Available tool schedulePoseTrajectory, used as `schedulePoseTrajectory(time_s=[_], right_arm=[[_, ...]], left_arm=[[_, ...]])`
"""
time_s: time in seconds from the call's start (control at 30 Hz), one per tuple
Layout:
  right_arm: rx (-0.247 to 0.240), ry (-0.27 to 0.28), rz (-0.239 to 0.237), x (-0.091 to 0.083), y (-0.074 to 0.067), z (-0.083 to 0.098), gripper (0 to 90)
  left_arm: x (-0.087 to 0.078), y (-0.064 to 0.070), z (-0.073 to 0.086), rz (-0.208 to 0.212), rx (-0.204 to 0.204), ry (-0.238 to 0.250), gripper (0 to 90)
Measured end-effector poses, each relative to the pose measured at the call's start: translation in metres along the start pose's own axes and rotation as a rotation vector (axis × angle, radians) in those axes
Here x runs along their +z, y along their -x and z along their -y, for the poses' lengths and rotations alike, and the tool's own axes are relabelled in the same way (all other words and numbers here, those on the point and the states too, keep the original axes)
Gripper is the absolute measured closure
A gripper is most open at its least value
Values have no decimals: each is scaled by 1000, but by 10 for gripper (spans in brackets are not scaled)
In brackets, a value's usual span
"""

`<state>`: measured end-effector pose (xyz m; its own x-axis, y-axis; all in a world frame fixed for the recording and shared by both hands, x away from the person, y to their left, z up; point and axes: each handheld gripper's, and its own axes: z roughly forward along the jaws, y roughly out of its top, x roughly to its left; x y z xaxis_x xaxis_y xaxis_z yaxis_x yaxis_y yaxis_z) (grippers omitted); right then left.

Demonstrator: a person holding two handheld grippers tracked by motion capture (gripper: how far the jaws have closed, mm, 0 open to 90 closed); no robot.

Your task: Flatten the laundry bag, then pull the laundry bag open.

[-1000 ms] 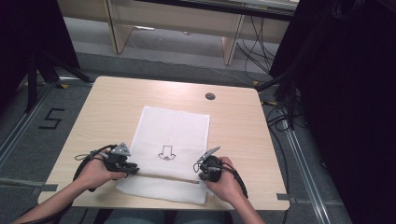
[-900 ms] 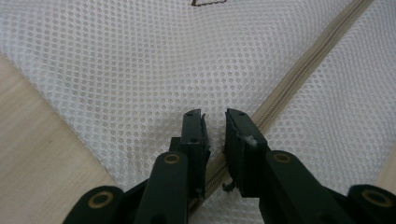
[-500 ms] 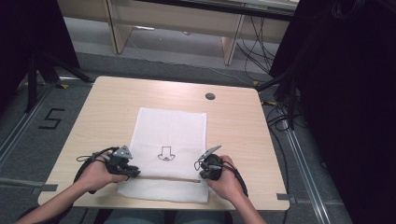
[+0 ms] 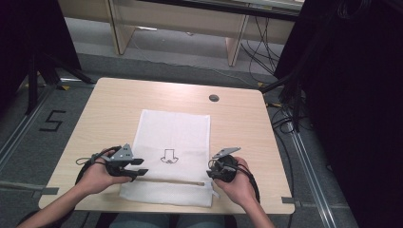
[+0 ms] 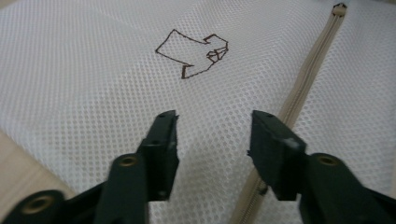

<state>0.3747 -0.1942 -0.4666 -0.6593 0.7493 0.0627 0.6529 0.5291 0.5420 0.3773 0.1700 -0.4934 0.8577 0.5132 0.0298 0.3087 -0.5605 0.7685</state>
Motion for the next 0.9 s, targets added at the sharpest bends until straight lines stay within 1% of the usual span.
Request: schedulePoseTrajectory(time_s=[0.03,0.07,0.1,0.13,0.17,0.2,0.23,0.27,0.3,0.33,0.37,0.4,0.43,0.47,0.5,0.53,0.57,0.6,0.63,0.67,0.7,0.73,0.77,0.8,0.83,0.87,0.9], right_arm=[[5,13,-1,-1,3,2,715],[38,9,2,-3,4,4,702],[42,22,7,-4,5,6,697],[40,41,11,-5,6,6,694],[40,41,11,-5,6,6,694],[58,45,15,-8,7,7,691],[56,65,20,-8,8,8,688],[81,58,18,-13,8,9,689],[81,58,18,-13,8,9,689],[76,63,28,-14,8,10,689],[59,70,47,-16,9,13,693],[69,66,44,-17,8,13,704],[51,77,50,-17,9,14,716],[64,72,48,-19,8,14,735],[56,70,50,-19,8,14,762],[56,70,50,-19,8,14,762],[20,59,56,-20,9,13,811],[21,42,54,-21,9,12,838],[21,42,54,-21,9,12,838],[32,64,48,-19,8,12,860],[22,28,40,-22,7,11,889],[31,5,31,-22,4,11,900],[39,-3,18,-23,3,10,900],[39,-3,18,-23,3,10,900],[46,-15,10,-23,1,10,900],[52,-25,-3,-23,0,9,900],[64,-40,-7,-24,-2,9,900]], left_arm=[[1,0,-1,-2,13,1,458],[2,2,-2,3,-26,11,415],[4,2,-4,13,-16,38,393],[4,2,-4,13,-16,38,369],[5,2,-5,6,-14,47,369],[5,4,-4,4,-44,50,358],[5,4,-4,6,-46,55,353],[6,4,-4,10,-50,59,350],[6,4,-4,11,-50,58,350],[4,3,-4,5,-30,39,350],[5,4,-4,7,-46,55,354],[4,4,-5,0,-52,61,360],[4,4,-5,0,-52,61,364],[4,4,-5,7,-61,66,367],[4,4,-5,7,-61,66,371],[4,4,-5,12,-63,71,371],[4,3,-5,18,-81,77,375],[4,5,-7,29,-106,98,381],[4,5,-7,29,-106,98,392],[5,5,-9,46,-86,104,392],[6,6,-9,53,-110,101,412],[8,7,-12,64,-86,109,424],[8,7,-12,64,-86,109,429],[10,9,-13,69,-96,106,429],[11,11,-14,58,-104,105,434],[13,11,-16,67,-91,96,445],[14,13,-18,67,-92,108,451]])
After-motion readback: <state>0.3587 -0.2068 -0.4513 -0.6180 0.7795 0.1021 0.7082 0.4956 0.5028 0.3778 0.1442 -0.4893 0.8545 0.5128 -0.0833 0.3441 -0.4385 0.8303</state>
